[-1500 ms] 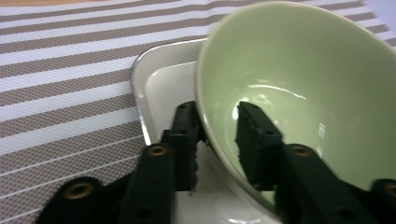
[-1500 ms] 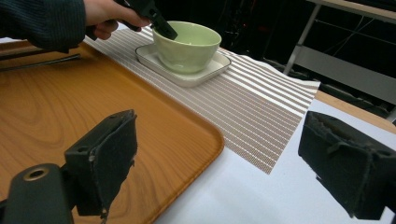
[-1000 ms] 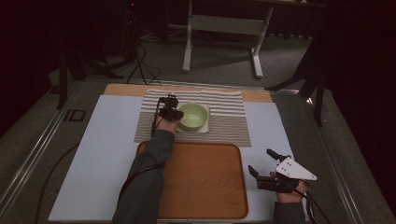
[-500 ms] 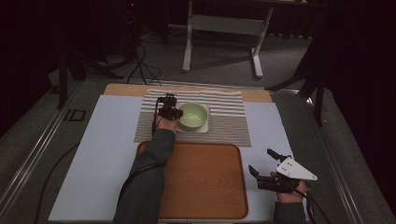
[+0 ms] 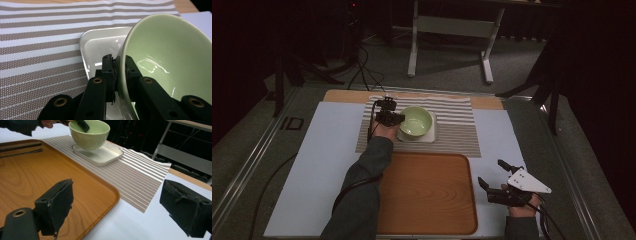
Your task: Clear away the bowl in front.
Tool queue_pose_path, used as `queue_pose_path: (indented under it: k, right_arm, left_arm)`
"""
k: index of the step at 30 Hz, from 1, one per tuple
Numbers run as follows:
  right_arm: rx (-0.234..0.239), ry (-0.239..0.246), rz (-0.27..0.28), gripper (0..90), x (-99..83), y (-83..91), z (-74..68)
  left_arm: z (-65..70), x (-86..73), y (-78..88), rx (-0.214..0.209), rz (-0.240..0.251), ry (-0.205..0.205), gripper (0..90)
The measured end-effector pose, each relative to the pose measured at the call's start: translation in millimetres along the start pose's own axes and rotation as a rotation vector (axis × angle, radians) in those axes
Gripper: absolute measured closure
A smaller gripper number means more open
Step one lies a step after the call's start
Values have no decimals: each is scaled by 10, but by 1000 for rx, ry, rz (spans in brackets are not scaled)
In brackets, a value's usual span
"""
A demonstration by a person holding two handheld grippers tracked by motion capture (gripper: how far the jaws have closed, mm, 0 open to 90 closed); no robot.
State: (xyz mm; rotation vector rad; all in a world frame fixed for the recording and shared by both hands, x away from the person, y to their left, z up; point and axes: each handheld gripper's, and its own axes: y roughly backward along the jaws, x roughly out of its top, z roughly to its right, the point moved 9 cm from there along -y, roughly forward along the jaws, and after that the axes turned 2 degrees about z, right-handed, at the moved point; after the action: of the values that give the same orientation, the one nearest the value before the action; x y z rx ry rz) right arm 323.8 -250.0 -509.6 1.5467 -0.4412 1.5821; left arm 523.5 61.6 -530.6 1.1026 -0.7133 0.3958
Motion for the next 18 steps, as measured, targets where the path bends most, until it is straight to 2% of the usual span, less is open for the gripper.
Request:
queue_pose_path:
  k: [1,5,11,16,18]
  right_arm:
    - [1,1,0,112,1,-1,-3]
    - [0,2,-1,112,-1,-4,-6]
    - [-1,1,-2,112,-3,-9,-10]
    - [1,-2,-3,112,-1,-14,-14]
    - [0,-3,-3,112,-1,-13,-12]
  left_arm:
    - [0,0,0,0,0,0,835]
    - [34,-56,155,-15,-11,-52,833]
    - [72,-166,285,-49,-30,-61,834]
    - [133,-300,370,-63,-54,-92,831]
    - [176,-359,418,-87,-54,-103,831]
